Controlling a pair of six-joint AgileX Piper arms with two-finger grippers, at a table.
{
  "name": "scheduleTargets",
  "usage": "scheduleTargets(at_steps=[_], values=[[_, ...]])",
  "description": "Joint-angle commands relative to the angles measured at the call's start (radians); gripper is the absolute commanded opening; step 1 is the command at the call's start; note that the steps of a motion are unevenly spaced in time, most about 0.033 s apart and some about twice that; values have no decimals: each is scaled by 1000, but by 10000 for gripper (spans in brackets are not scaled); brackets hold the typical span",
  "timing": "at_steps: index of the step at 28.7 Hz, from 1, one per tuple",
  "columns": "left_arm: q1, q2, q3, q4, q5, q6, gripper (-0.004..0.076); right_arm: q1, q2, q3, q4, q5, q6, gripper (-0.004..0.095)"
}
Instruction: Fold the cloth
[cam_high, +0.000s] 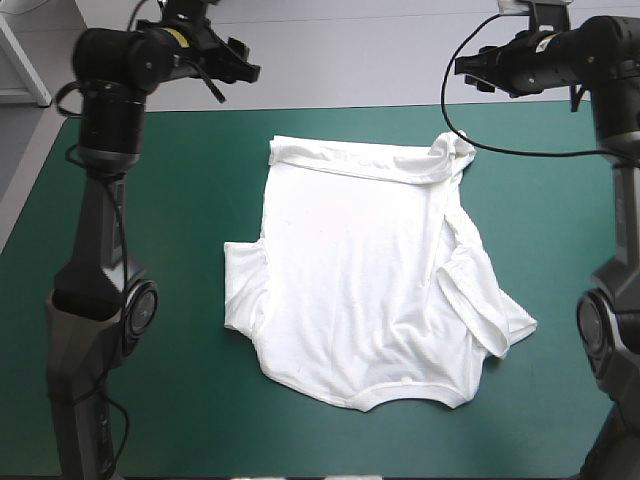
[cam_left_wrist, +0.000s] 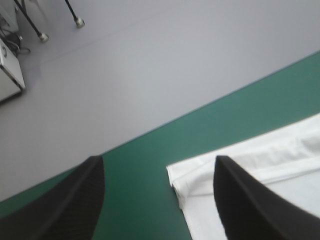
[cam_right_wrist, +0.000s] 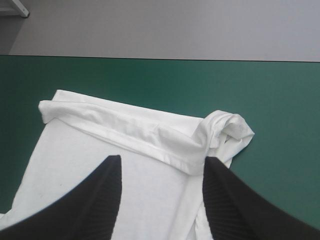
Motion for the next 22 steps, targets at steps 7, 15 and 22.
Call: scheduleTargets(at_steps=[7,15,22], values=[[-1,-423,272,-56,32,-20,456,-5,-495,509,25,-29,-37,470],[-1,-803,957,-114,30,5,456,-5,-804,837,-46,-29,-61,470],[-72,-928,1274,-232,30,5,366,-5,-878,933,-51,-29,-39,470]])
